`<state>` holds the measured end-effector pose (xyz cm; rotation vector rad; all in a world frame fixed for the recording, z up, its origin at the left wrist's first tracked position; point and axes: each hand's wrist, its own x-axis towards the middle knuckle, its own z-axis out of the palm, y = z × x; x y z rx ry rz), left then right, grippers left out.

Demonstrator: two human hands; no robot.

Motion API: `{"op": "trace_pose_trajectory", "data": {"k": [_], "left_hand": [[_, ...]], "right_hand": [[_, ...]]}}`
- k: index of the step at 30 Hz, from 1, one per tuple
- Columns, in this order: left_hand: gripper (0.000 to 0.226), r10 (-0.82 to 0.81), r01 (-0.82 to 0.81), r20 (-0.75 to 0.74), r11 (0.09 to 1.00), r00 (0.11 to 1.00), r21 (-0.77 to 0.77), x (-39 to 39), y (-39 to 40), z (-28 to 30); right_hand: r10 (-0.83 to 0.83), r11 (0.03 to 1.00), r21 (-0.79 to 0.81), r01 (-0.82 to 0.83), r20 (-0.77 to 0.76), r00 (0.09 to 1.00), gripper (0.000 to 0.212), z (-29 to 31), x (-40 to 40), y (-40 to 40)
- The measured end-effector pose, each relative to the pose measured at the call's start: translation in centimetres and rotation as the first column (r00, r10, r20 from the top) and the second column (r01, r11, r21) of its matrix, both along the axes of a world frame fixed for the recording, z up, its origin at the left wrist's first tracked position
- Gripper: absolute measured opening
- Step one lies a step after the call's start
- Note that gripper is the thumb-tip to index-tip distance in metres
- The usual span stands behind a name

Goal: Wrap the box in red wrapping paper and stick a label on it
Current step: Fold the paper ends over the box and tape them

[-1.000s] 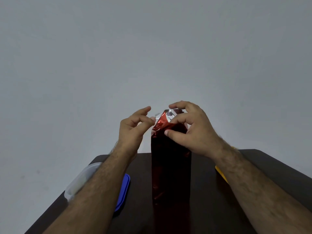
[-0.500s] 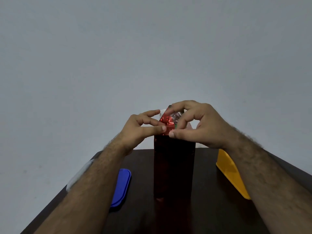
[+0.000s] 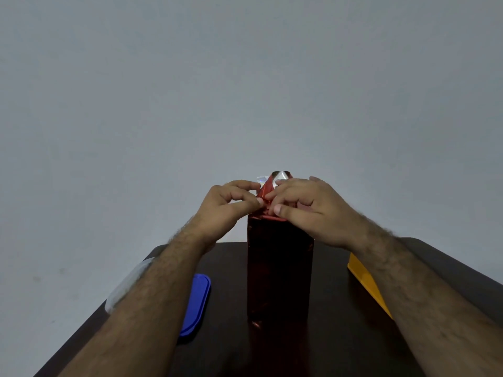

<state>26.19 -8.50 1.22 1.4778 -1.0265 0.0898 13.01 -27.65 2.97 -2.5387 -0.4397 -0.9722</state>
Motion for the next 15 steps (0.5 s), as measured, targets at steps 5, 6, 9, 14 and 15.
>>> {"op": "trace_pose_trajectory", "data": {"k": [5, 6, 9, 14, 15], "left_hand": [[0.007, 0.041, -0.043, 0.057, 0.998, 0.998, 0.036, 0.01, 0.16, 0.04], [0.01, 0.055, -0.057, 0.055, 0.998, 0.997, 0.041, 0.01, 0.19, 0.11], [0.016, 0.106, -0.108, 0.062, 0.994, 0.992, 0.028, 0.15, 0.04, 0.06], [0.012, 0.194, -0.184, 0.153, 0.98, 0.969, -0.077, 0.35, -0.12, -0.27], [0.012, 0.161, -0.153, 0.149, 0.986, 0.976, -0.062, 0.22, -0.09, -0.16]], "right_hand": [[-0.032, 0.999, -0.035, 0.031, -0.038, 0.999, 0.023, 0.0, -0.59, -0.36], [-0.052, 0.997, -0.056, 0.05, -0.025, 0.998, 0.025, 0.01, -0.63, -0.48], [-0.073, 0.994, -0.087, 0.07, -0.03, 0.997, 0.028, 0.2, -0.65, -0.63], [-0.068, 0.996, -0.066, 0.066, -0.038, 0.997, 0.028, 0.3, -0.72, -0.5], [-0.065, 0.996, -0.066, 0.062, -0.043, 0.997, 0.028, 0.32, -0.77, -0.48]]}}
